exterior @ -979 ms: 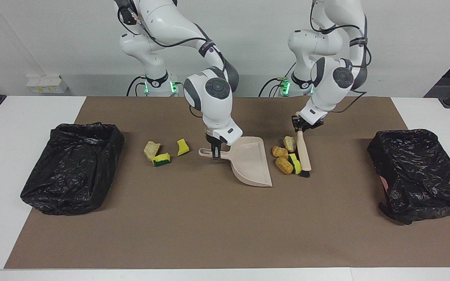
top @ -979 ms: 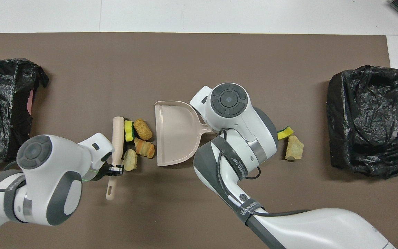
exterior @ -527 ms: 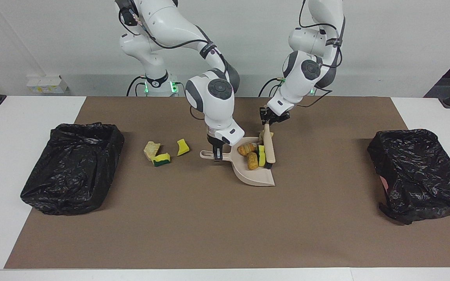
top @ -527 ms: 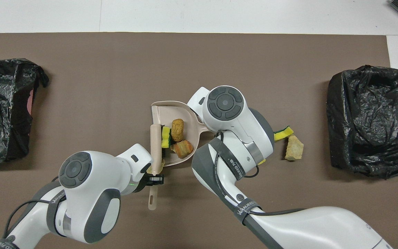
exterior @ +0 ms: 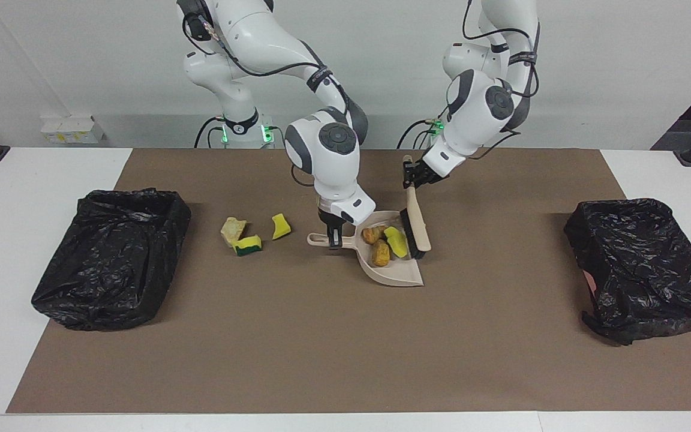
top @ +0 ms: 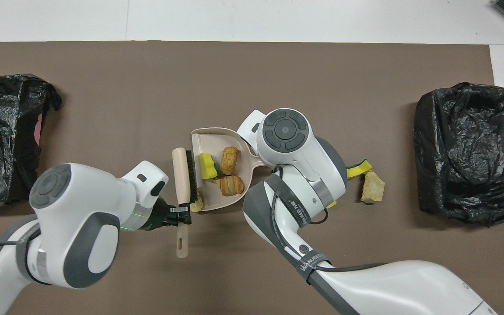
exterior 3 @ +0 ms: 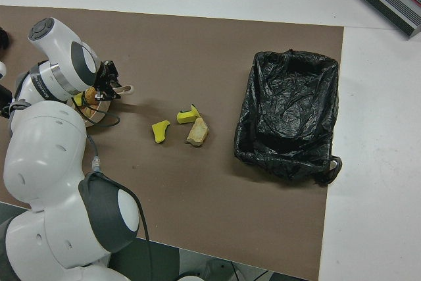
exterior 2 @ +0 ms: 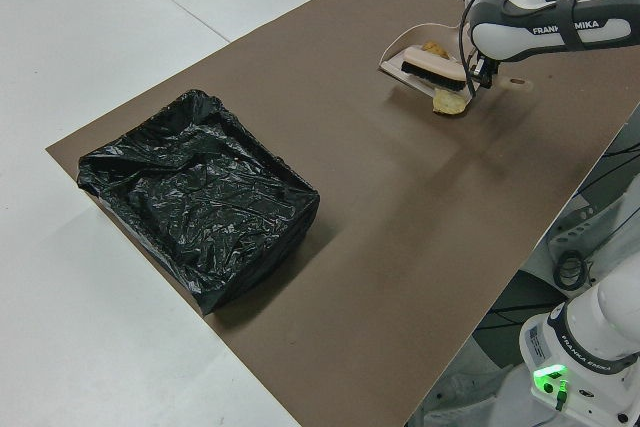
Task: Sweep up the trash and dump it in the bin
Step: 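Sweep the debris into the dustpan with the brush in the left gripper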
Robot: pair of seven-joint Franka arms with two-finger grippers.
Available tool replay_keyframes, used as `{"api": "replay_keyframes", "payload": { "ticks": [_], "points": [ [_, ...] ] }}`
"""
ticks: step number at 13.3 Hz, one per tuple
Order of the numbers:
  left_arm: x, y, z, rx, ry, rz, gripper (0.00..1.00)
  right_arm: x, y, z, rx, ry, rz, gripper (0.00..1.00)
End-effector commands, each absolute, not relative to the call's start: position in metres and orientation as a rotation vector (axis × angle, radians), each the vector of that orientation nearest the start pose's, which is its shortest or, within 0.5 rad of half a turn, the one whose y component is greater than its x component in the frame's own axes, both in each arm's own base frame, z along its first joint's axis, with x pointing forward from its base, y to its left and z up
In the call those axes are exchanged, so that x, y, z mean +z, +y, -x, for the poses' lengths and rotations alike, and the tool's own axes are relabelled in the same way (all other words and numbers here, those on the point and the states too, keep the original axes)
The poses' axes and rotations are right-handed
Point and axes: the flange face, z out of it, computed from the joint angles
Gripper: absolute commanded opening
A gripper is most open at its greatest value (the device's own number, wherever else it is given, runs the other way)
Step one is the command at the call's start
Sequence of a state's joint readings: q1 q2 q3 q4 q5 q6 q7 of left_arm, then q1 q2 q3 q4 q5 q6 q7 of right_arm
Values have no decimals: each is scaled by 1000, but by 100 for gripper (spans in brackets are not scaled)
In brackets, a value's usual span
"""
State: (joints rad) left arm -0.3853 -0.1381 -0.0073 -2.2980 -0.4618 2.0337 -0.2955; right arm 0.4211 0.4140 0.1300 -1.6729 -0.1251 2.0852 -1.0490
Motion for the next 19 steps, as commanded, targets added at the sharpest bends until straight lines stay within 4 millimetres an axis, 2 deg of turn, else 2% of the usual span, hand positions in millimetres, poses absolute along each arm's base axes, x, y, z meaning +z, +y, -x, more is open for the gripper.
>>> {"api": "replay_keyframes", "payload": {
  "ticks": [1,2,4,6,8,9,11,13,15,16,19],
  "points": [
    [410,-176,-430,547,-408,3327,0,364,338,-578,10,2275,-2073,0],
    [410,-169,-427,544,-474,3268,0,363,339,-577,10,2278,-2070,0],
    [399,-169,-393,545,-447,3239,0,360,340,-576,5,2279,-2070,0],
    [377,-201,-360,577,-333,3208,0,361,340,-575,4,2279,-2068,0],
    [366,-237,-342,498,-309,3213,0,360,340,-575,2,2279,-2068,0],
    [360,-247,-337,469,-272,3225,0,360,340,-575,2,2279,-2068,0],
    [360,-258,-347,387,-245,3268,0,360,340,-575,2,2277,-2069,0],
    [362,-271,-354,274,-125,3333,0,360,340,-575,2,2277,-2069,0],
    [370,-281,-364,253,-74,3364,0,358,332,-579,-5,2279,-2073,0],
    [371,-282,-366,262,-71,3364,0,357,328,-581,-14,2280,-2076,0],
    [370,-266,-367,405,-115,3302,0,359,328,-582,5,2272,-2102,0]
  ]
}}
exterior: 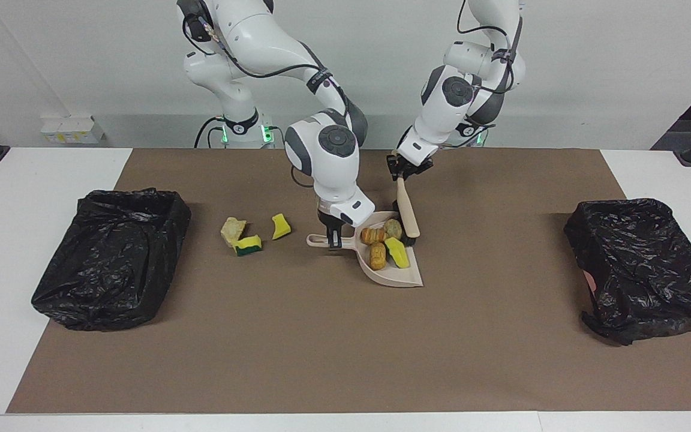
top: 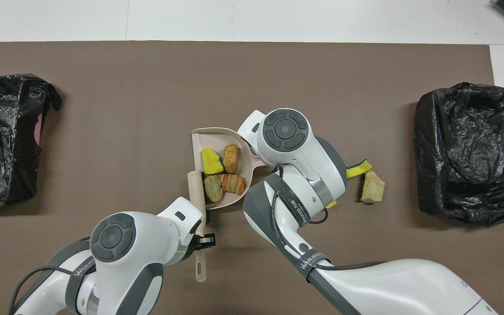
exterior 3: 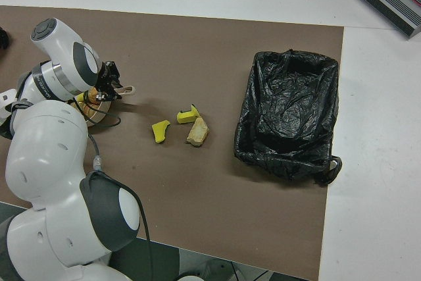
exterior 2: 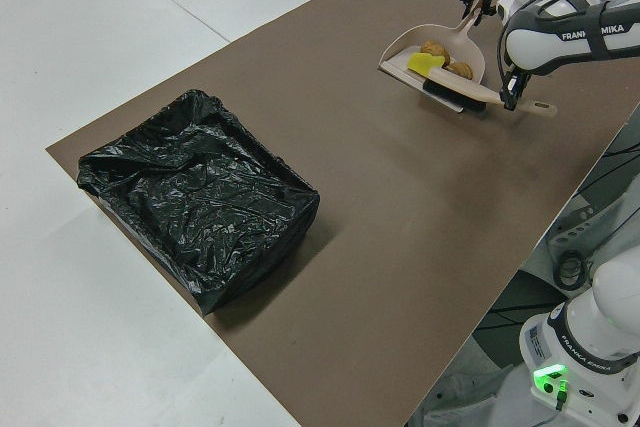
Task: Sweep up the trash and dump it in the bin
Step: 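Sweep the debris into the dustpan with the brush in the left gripper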
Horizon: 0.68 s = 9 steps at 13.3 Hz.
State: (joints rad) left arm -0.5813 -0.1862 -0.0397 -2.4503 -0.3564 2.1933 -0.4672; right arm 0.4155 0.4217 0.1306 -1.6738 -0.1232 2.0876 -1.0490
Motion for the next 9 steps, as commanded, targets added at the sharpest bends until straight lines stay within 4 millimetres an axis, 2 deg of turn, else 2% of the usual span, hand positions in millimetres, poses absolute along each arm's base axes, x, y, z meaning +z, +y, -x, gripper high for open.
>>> {"api": "replay_keyframes", "payload": {
  "ticks": [1,3,6,7,8,9],
  "points": [
    [371,-252,-374,441,-184,3286,0,361,327,-583,10,2269,-2103,0],
    [384,-244,-382,436,-220,3259,0,369,313,-590,12,2253,-2116,0],
    [421,-225,-393,393,-202,3229,0,398,284,-597,29,2267,-2147,0],
    [429,-223,-390,387,-196,3212,0,415,269,-601,31,2305,-2139,0],
    [433,-230,-386,347,-171,3201,0,427,249,-605,-8,2317,-2148,0],
    [436,-248,-374,301,-106,3204,0,441,226,-613,-43,2336,-2146,0]
  ]
}}
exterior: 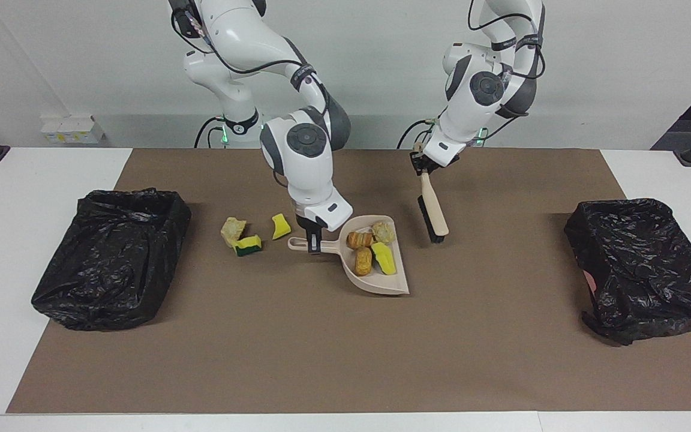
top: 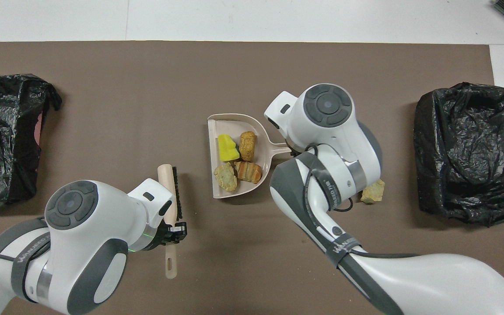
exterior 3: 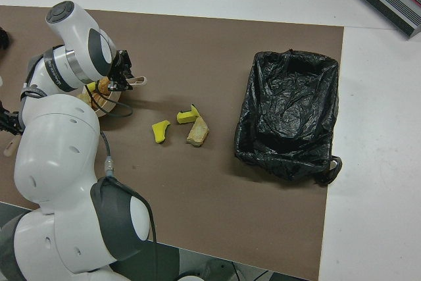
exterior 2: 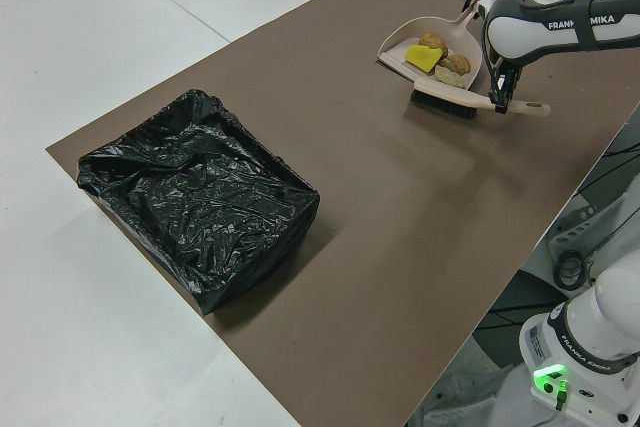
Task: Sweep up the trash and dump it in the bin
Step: 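Carry the dustpan to the nearby black bin with the right gripper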
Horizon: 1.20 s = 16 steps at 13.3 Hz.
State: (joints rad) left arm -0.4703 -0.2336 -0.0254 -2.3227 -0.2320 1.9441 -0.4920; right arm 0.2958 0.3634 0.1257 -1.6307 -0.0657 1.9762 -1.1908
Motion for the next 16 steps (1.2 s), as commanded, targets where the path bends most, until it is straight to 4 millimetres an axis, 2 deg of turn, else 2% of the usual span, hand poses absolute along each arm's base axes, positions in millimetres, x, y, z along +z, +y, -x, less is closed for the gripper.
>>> {"api": "replay_keyframes", "payload": {
  "ticks": [1,2,4,6,8,10,12,15,16],
  "points": [
    [438,-267,-364,251,-35,3210,0,450,208,-618,-58,2368,-2137,0],
    [439,-283,-353,226,-7,3205,0,458,188,-623,-56,2393,-2151,0],
    [412,-317,-316,241,-67,3149,0,482,145,-626,-56,2395,-2184,0],
    [391,-332,-289,201,-113,3151,0,508,98,-623,-44,2394,-2171,0],
    [371,-346,-260,183,-116,3148,0,529,41,-620,-18,2405,-2137,0],
    [360,-345,-253,180,-116,3144,0,545,-13,-615,12,2351,-2173,0],
    [351,-342,-247,170,-29,3150,0,553,-70,-608,38,2292,-2226,0],
    [351,-341,-248,166,9,3154,0,557,-156,-590,47,2182,-2309,0],
    [350,-339,-251,162,1,3156,0,558,-179,-585,31,2162,-2297,0]
  ]
}}
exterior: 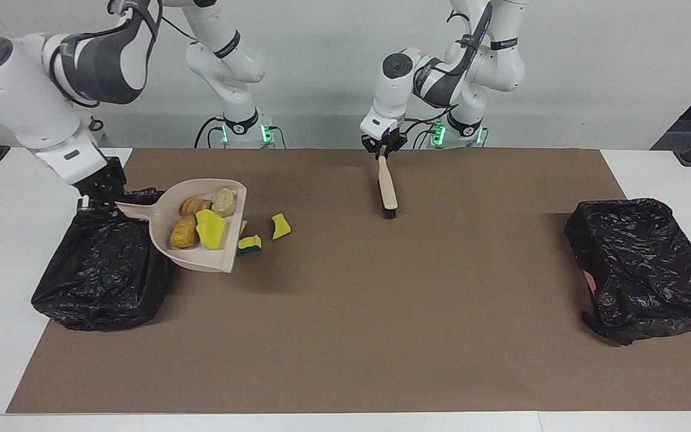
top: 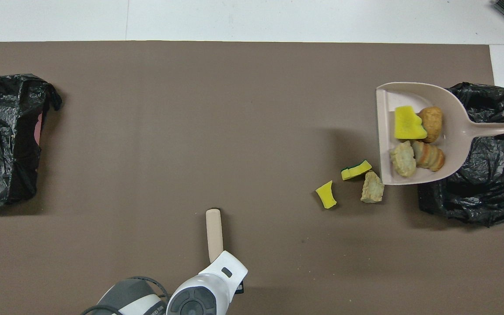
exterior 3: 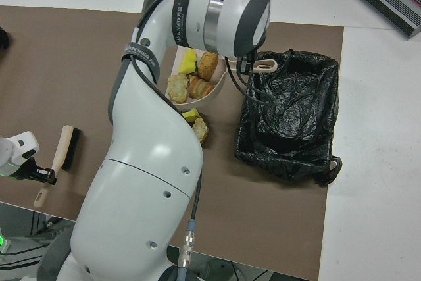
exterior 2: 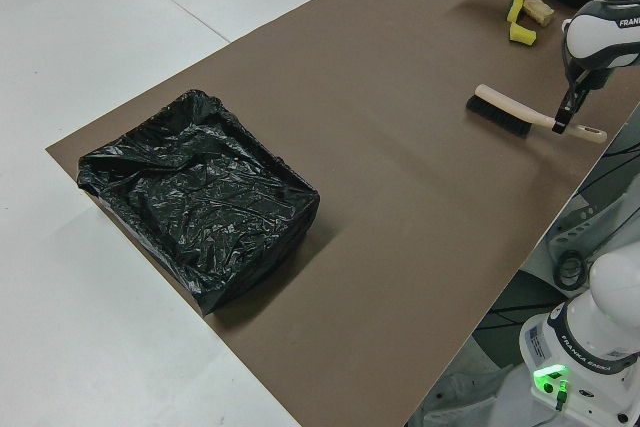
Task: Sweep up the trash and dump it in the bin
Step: 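Carry the dustpan to the nearby black bin with the right gripper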
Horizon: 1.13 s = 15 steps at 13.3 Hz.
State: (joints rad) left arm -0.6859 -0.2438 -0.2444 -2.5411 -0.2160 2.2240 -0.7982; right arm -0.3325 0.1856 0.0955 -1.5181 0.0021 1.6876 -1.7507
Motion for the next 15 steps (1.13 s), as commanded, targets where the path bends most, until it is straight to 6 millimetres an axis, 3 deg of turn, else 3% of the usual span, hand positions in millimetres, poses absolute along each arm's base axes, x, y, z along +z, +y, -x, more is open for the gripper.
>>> {"api": "replay_keyframes", "payload": {
  "ticks": [1,4,5,6,7,9,11,15],
  "points": [
    [345,-337,-252,164,-4,3156,0,560,-206,-577,-16,-2174,2284,0],
    [338,-334,-253,157,-32,3158,0,569,-266,-562,79,-2277,2352,0],
    [339,-332,-259,162,-60,3157,29,571,-276,-560,167,-2308,2375,0],
    [336,-329,-261,181,-69,3145,77,567,-280,-560,315,-2365,2372,0],
    [335,-324,-266,193,-90,3138,100,563,-280,-559,407,-2413,2377,0],
    [342,-312,-289,187,-172,3147,100,552,-277,-556,488,-2343,2483,0],
    [372,-299,-322,211,-253,3146,100,541,-273,-556,687,-2239,2638,0],
    [428,-242,-391,133,-302,3194,100,544,-227,-564,1017,-2156,2722,0]
  ]
}}
